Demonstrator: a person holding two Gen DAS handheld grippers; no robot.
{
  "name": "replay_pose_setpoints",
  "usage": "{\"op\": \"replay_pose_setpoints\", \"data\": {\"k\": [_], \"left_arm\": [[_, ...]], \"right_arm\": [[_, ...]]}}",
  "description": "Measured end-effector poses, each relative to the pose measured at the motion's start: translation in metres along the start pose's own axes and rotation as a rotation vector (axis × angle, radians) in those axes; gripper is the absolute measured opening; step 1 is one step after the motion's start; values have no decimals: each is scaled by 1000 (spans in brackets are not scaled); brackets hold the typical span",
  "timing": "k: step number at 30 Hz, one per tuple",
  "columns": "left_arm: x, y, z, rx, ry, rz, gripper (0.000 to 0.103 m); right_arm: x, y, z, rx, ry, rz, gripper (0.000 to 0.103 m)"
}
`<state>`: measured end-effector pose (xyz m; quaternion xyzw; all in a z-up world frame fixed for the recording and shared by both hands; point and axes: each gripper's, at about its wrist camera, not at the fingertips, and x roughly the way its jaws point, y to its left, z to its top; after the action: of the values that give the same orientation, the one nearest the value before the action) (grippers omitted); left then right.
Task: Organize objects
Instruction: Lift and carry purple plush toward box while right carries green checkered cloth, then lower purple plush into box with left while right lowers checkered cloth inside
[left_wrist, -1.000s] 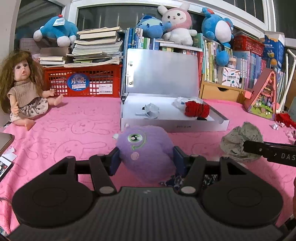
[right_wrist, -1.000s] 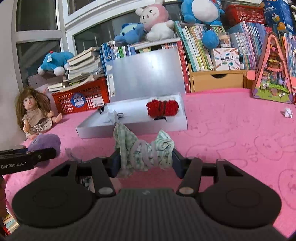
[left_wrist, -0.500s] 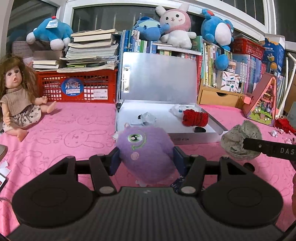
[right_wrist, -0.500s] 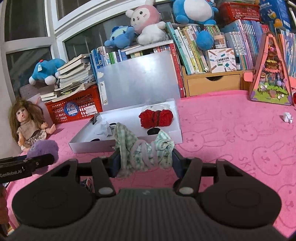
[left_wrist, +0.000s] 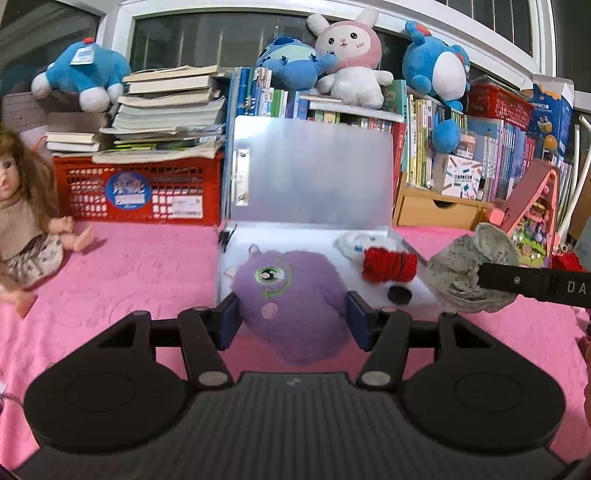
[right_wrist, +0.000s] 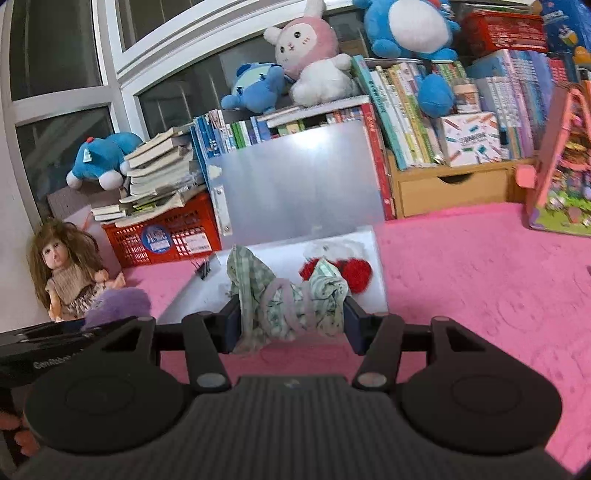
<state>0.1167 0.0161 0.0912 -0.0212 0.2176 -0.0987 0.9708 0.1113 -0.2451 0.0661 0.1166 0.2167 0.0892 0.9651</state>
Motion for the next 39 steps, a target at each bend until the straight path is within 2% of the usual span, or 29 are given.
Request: {"op": "replay_pose_setpoints", "data": {"k": [7,13,17,25,32,39], "left_arm": [[44,3,46,-20,7,-20,64],[86,7,66,-11,18,-3,65],[117,10,63,1,49,15,65],[157,19,50,-21,105,41,65],[172,24,37,-20,138,49,65],[182,28,28,-15,173,59,65]], "right_arm": [[39,10,36,-12,49,33,58],[80,10,59,6,85,29,58],[107,13,64,16,102,13,58],[148,12,48,46,162,6,58],[169,6,29,38,212,-9,58],[180,10,13,-26,248,-37,58]]}}
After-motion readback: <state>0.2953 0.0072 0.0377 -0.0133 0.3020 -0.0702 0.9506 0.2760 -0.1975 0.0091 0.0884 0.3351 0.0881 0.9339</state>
